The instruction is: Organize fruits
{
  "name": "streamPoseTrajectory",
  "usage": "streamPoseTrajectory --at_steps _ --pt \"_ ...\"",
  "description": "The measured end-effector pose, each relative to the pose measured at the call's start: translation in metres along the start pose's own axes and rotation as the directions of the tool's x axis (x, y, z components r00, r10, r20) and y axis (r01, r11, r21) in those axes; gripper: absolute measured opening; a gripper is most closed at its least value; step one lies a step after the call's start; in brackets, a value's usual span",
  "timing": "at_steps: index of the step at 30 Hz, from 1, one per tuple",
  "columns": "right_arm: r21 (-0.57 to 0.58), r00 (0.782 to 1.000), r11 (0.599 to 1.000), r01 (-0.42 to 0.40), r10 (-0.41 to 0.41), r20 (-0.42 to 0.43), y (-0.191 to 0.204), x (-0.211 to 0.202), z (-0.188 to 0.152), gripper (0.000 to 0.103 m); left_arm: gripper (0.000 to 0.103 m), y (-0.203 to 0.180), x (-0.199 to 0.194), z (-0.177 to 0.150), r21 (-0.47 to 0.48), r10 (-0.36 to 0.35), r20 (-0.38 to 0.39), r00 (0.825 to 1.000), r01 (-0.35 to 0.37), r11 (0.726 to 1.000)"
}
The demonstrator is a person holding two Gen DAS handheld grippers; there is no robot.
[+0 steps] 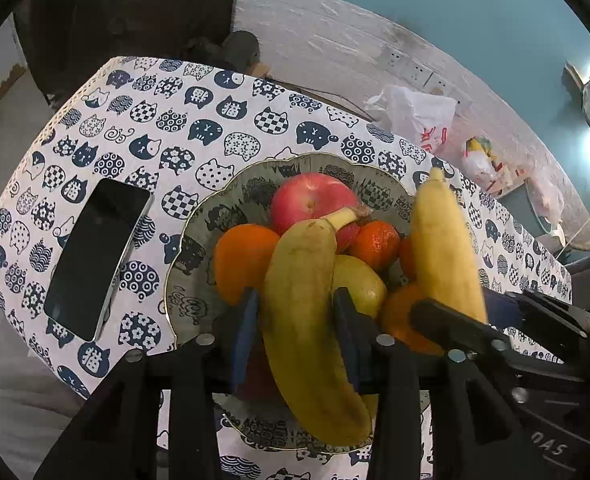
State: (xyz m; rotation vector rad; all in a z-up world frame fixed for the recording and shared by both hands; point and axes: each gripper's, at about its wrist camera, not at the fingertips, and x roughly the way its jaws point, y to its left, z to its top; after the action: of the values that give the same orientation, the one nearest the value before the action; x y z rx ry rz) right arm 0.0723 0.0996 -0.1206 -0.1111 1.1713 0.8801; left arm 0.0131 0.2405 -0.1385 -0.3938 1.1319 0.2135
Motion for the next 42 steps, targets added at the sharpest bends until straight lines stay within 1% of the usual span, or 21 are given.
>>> streamPoseTrajectory --at_steps 3,6,9,12,14,18,19,20,22,24,25,26,29,31,35,38,40,42 --pt "0.010 1.000 1.000 -0.007 0.008 -0.014 0.000 0.007 0.001 0.036 0.047 0.001 -0.001 0.000 0.007 0.017 0.005 1.000 -0.017 1.000" --pt "0.020 1.000 1.000 -0.007 0.007 -0.014 -0.002 0.008 0.001 0.036 0.055 0.004 -0.002 -0.001 0.003 0.021 0.007 1.000 -0.021 1.000" --pt "0.020 1.000 1.000 -0.024 0.024 0.005 -0.001 0.002 0.005 0.036 0.056 0.004 -0.005 -0.002 0.007 0.029 0.013 0.999 -0.029 1.000" --pt "0.007 1.000 1.000 -0.009 0.009 0.018 0.001 -0.004 0.006 0.037 0.059 0.002 -0.010 -0.004 0.020 0.037 0.019 0.999 -0.037 0.999" --pt "0.008 1.000 1.000 -0.004 0.003 0.022 0.000 -0.008 0.005 0.044 0.062 -0.001 -0.014 -0.006 0.024 0.035 0.021 0.999 -0.036 0.999" --pt "-0.001 0.999 1.000 0.020 -0.020 0.032 0.002 -0.019 0.003 0.049 0.066 -0.008 -0.027 -0.009 0.050 0.038 0.031 0.999 -0.040 0.998" --pt "-0.006 0.999 1.000 0.029 -0.029 0.038 0.002 -0.023 0.002 0.054 0.069 -0.010 -0.031 -0.010 0.061 0.044 0.036 0.998 -0.046 0.997" --pt "-0.013 0.998 0.999 0.041 -0.041 0.046 0.004 -0.029 0.001 0.058 0.070 -0.012 -0.036 -0.010 0.072 0.052 0.044 0.998 -0.055 0.996" --pt "-0.026 0.995 0.997 0.068 -0.066 0.069 0.005 -0.041 0.000 0.062 0.077 -0.016 -0.044 -0.011 0.087 0.067 0.060 0.996 -0.072 0.994" --pt "-0.036 0.991 0.995 0.097 -0.093 0.093 0.007 -0.055 -0.001 0.067 0.080 -0.021 -0.055 -0.013 0.107 0.077 0.078 0.994 -0.085 0.991" --pt "-0.039 0.989 0.993 0.111 -0.106 0.105 0.008 -0.061 -0.002 0.071 0.080 -0.024 -0.060 -0.014 0.116 0.083 0.084 0.993 -0.092 0.989" --pt "-0.043 0.986 0.991 0.125 -0.120 0.117 0.009 -0.068 -0.003 0.072 0.080 -0.026 -0.064 -0.015 0.121 0.084 0.089 0.992 -0.095 0.988" --pt "-0.048 0.978 0.987 0.156 -0.147 0.150 0.012 -0.088 -0.006 0.073 0.082 -0.036 -0.080 -0.018 0.150 0.081 0.108 0.991 -0.097 0.984" --pt "-0.049 0.974 0.984 0.169 -0.159 0.164 0.014 -0.098 -0.009 0.073 0.087 -0.041 -0.087 -0.020 0.169 0.081 0.120 0.990 -0.101 0.981" --pt "-0.055 0.964 0.978 0.203 -0.190 0.187 0.017 -0.117 -0.014 0.073 0.087 -0.054 -0.103 -0.025 0.208 0.097 0.164 0.982 -0.131 0.969" --pt "-0.058 0.960 0.975 0.215 -0.201 0.194 0.017 -0.130 -0.019 0.074 0.089 -0.058 -0.113 -0.029 0.220 0.099 0.177 0.979 -0.138 0.966" --pt "-0.058 0.959 0.974 0.219 -0.204 0.196 0.016 -0.136 -0.023 0.074 0.093 -0.060 -0.118 -0.032 0.219 0.094 0.179 0.979 -0.132 0.967" --pt "-0.058 0.958 0.973 0.222 -0.207 0.200 0.016 -0.142 -0.027 0.074 0.094 -0.062 -0.124 -0.034 0.220 0.091 0.184 0.979 -0.131 0.967"
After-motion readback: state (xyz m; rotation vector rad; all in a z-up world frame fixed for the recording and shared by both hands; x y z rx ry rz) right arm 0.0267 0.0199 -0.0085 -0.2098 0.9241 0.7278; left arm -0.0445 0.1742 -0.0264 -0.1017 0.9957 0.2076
